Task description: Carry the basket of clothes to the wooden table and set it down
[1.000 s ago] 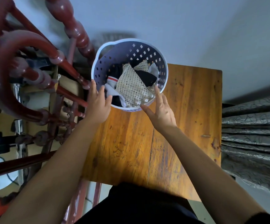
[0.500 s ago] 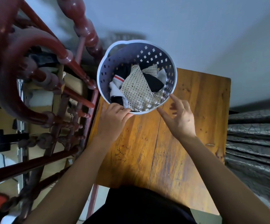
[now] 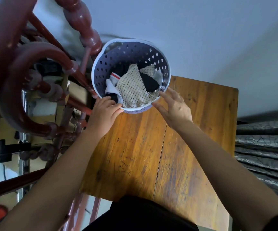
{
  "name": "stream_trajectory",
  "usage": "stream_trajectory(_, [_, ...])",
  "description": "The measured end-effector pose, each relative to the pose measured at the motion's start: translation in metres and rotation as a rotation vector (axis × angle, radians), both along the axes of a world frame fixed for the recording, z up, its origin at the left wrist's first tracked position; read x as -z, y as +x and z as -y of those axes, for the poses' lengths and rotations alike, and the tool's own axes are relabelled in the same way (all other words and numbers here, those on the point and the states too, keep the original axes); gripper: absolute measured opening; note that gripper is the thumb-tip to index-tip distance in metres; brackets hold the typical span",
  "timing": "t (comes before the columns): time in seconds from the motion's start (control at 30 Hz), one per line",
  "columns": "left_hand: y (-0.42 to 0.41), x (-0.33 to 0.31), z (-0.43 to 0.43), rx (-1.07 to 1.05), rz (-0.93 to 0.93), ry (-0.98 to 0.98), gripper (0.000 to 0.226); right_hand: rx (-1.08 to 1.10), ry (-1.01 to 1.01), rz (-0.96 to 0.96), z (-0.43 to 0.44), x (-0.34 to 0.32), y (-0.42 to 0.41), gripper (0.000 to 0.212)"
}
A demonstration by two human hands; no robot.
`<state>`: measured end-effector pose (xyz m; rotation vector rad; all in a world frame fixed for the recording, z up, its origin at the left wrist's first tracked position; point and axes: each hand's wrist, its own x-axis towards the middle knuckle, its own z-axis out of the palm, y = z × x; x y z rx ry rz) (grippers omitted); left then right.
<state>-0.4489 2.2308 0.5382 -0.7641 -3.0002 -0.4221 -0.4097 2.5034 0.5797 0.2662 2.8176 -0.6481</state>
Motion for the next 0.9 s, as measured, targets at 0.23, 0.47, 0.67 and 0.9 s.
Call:
stream_trajectory(0.23, [0.013,0.002,-0.003,-0.085,0.006,-0.037,0.042,0.049,-0.006,0.027,0.003,0.0,-0.001,0.063])
stream_trajectory(0.47, [0.049,-0.007,-0.043,-0.357,0.241,-0.084,0.069,0.037,-0.044,0.029,0.014,0.007,0.012,0.068])
stream_trajectory(0.67, [0.077,-0.019,-0.05,-0.347,0.395,-0.04,0.083,-0.032,-0.177,0.082,0.024,0.007,0.03,0.072])
stream_trajectory(0.9, [0.057,-0.057,-0.039,-0.296,0.47,-0.083,0.066,-0.062,-0.107,0.025,0.003,-0.021,0.04,0.054])
